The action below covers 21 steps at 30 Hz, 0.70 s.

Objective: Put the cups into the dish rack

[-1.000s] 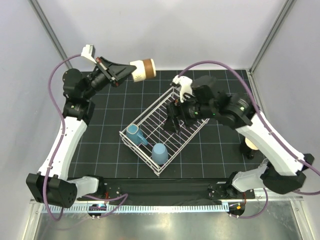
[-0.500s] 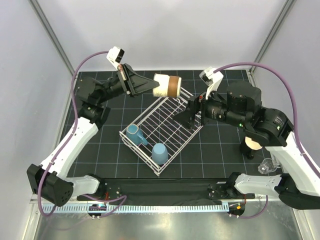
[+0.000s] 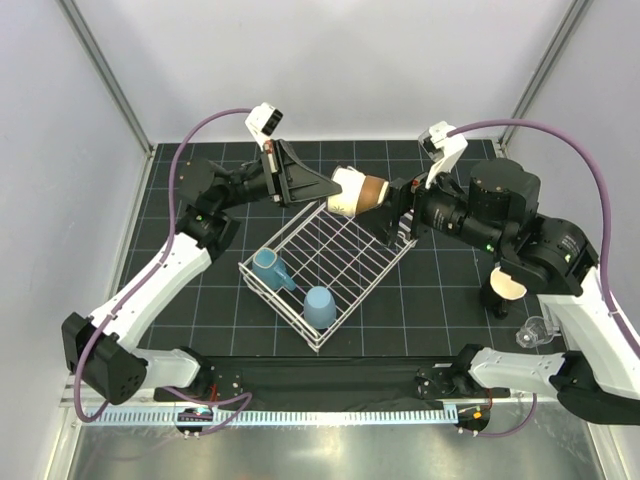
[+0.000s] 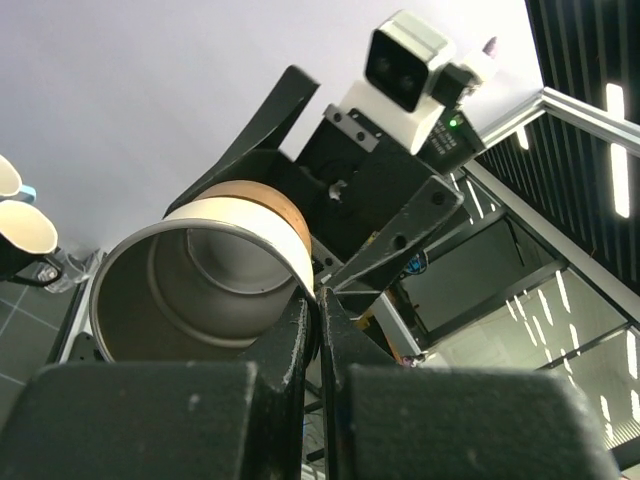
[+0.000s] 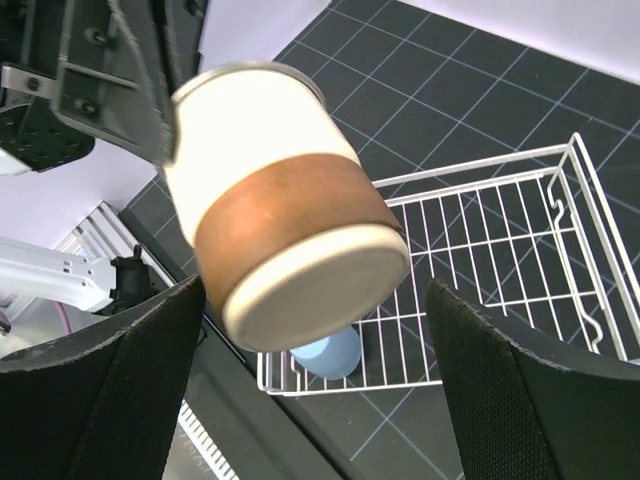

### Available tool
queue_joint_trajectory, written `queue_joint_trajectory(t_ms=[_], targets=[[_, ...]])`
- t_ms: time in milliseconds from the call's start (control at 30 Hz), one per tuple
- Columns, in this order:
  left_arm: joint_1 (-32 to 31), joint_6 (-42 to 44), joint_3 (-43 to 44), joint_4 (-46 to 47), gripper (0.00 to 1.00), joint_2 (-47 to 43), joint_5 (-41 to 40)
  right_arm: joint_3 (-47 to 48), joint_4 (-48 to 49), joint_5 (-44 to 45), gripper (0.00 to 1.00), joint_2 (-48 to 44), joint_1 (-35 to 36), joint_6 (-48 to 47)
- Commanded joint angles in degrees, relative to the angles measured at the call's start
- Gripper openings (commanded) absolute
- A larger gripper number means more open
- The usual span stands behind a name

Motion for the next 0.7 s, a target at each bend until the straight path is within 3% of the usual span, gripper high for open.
queue_joint_trajectory(t_ms=[0,367,667], targets=[[-0.4,-0.7,1.3,3.1,0.00,0.2,2.5,3.2,1.9,-3.4,0.90,0.3,-0.7,-3.4],[-0.5,-0.8,1.0,3.2,0.00,0.6,3.1,1.3,4.3,-9.3,0.84,-0.5,-0.7,-4.0],[-0.8,-1.7,0.3,4.0,0.00,0.2,3.3,-0.7,5.9,-10.3,0.87,-0.4,-1.2,-4.2]])
